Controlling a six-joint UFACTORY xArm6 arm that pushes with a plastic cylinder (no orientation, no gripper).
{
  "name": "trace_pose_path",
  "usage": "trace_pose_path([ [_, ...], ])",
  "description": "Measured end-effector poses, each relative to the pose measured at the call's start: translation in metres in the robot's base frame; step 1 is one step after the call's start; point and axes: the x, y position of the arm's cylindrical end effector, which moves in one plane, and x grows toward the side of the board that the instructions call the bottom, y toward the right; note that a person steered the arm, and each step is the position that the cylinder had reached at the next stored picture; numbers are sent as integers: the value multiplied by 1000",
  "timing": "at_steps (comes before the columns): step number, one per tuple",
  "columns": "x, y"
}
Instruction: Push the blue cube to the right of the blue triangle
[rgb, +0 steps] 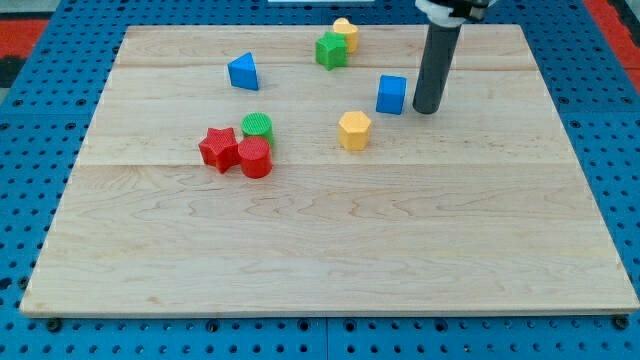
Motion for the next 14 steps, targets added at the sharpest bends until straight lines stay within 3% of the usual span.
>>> trace_pose_path([
  [2, -7, -137],
  [3, -7, -156],
  [5, -7, -58],
  [7, -29, -27],
  [9, -27, -157],
  [12, -29, -208],
  [14, -70, -206],
])
